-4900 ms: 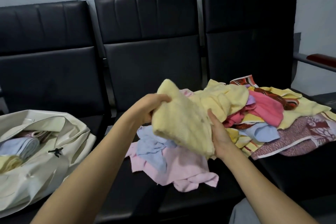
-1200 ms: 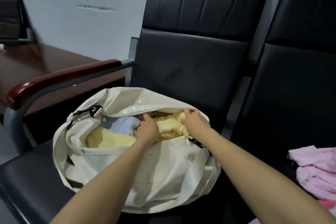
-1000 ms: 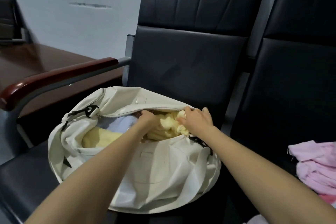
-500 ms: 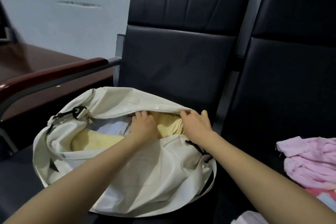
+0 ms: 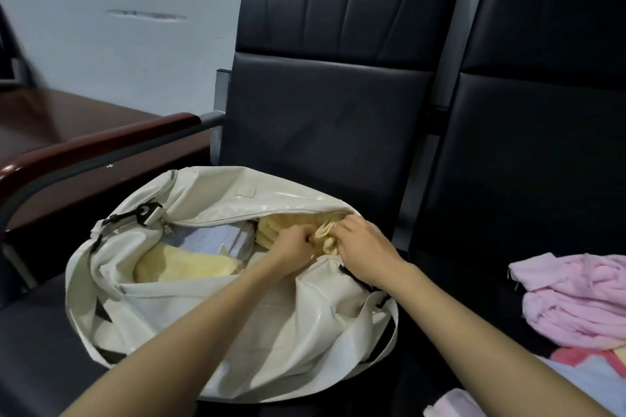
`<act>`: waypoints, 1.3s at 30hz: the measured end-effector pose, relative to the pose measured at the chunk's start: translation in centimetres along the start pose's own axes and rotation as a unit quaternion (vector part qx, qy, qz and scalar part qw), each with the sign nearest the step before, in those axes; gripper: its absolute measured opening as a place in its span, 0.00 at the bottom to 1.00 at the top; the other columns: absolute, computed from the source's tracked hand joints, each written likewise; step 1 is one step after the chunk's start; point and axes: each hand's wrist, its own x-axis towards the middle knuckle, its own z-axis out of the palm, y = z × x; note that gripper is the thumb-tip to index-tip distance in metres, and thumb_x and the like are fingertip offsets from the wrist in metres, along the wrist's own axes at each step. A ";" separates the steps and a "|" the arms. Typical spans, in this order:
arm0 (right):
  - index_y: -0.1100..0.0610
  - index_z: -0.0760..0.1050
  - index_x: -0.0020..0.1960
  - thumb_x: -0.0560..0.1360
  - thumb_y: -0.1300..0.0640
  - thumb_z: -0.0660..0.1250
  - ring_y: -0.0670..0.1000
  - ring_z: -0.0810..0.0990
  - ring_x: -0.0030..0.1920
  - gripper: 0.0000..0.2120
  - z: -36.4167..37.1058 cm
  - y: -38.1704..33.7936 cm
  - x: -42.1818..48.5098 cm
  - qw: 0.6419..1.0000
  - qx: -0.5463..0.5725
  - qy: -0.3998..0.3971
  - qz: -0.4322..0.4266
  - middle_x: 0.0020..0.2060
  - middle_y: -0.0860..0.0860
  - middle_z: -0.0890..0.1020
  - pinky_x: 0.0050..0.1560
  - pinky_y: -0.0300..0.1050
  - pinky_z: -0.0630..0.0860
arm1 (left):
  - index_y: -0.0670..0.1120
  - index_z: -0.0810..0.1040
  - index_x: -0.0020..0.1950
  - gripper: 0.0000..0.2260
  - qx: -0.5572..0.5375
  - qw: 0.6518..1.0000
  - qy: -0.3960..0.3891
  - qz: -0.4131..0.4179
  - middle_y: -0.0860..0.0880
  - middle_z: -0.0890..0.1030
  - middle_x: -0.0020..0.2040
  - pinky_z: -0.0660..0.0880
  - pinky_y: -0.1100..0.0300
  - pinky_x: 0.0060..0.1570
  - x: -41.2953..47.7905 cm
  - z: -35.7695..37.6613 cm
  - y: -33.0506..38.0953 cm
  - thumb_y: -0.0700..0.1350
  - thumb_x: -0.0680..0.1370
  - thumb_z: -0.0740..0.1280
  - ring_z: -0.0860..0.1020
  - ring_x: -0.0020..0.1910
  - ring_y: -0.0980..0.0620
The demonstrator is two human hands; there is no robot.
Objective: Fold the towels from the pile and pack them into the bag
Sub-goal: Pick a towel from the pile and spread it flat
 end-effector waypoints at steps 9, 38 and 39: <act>0.55 0.72 0.60 0.82 0.52 0.51 0.49 0.73 0.61 0.15 -0.9 -1.2 -0.6 0.997 0.018 0.042 -0.059 0.54 0.47 0.78 0.76 0.53 0.48 | 0.45 0.82 0.56 0.18 0.277 0.925 0.168 0.199 0.44 0.80 0.56 0.75 0.51 0.53 -0.9 -5.1 -5.4 0.34 0.67 0.74 0.79 0.55 0.41; 0.57 0.78 0.60 0.79 0.58 0.64 0.49 0.76 0.58 0.11 -14.7 5.9 -27.8 0.940 0.184 0.138 0.250 0.56 0.50 0.79 0.53 0.37 0.66 | 0.45 0.81 0.57 0.09 -0.038 0.985 -0.041 0.166 0.52 0.81 0.50 0.68 0.71 0.44 -15.3 2.7 17.3 0.42 0.77 0.67 0.79 0.49 0.56; 0.58 0.79 0.59 0.79 0.58 0.64 0.50 0.76 0.59 0.10 -15.1 6.3 -30.1 0.935 0.182 0.143 0.269 0.57 0.51 0.80 0.54 0.37 0.66 | 0.45 0.81 0.57 0.10 -0.043 0.983 -0.057 0.171 0.52 0.81 0.51 0.68 0.72 0.45 -16.4 4.1 18.8 0.43 0.77 0.67 0.78 0.49 0.57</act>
